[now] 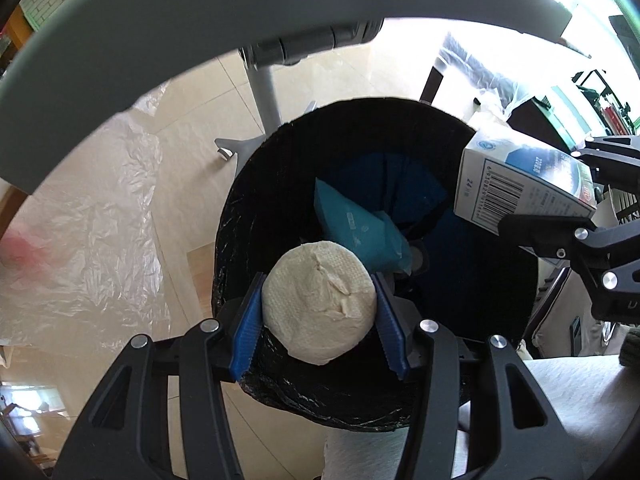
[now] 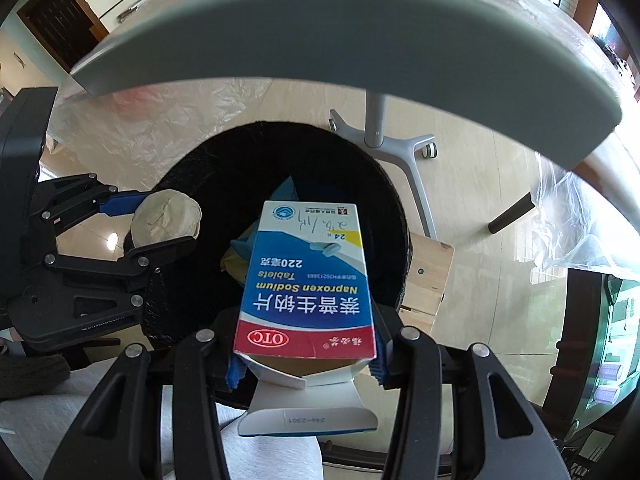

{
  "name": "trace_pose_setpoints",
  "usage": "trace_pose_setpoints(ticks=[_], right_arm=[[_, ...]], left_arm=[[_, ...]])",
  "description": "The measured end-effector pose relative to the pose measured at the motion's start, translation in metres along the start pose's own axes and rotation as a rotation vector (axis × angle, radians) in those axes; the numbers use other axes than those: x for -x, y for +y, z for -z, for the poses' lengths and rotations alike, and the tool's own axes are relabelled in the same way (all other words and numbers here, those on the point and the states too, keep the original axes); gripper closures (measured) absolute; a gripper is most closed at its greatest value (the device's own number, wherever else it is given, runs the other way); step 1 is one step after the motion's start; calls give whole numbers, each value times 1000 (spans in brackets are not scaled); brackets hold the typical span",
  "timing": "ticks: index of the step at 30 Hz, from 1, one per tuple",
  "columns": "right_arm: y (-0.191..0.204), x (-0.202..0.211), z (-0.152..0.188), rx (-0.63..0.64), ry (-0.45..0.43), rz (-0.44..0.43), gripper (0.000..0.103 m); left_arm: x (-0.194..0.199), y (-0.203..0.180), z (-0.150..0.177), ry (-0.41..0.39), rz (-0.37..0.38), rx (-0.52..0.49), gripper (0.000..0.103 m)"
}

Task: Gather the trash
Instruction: 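Carry the paper ball and medicine box over the trash bin with both tools, then open both tools to drop the paper ball and medicine box into the bin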

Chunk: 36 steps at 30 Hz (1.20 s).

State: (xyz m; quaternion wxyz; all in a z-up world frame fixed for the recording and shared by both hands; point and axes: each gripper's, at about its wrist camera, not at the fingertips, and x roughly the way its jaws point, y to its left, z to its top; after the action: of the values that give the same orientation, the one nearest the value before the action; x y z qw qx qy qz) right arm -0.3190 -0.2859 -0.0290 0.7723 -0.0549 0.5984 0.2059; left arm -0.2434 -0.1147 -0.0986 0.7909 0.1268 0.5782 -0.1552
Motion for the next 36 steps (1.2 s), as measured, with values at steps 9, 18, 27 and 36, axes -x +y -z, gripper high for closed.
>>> trace_pose_setpoints(ticks=[9, 18, 27, 36], right_arm=[[3, -11, -3, 6, 30, 1, 58], [2, -21, -3, 5, 53, -2, 58], [-4, -16, -3, -29, 37, -18, 27], [-9, 41, 1, -10, -76, 29, 27]], left_arm=[[-11, -1, -2, 31, 1, -14, 51], [-22, -5, -6, 52, 7, -43, 51], [-23, -3, -5, 55, 58, -38, 20], [32, 3, 6, -38, 51, -57, 20]])
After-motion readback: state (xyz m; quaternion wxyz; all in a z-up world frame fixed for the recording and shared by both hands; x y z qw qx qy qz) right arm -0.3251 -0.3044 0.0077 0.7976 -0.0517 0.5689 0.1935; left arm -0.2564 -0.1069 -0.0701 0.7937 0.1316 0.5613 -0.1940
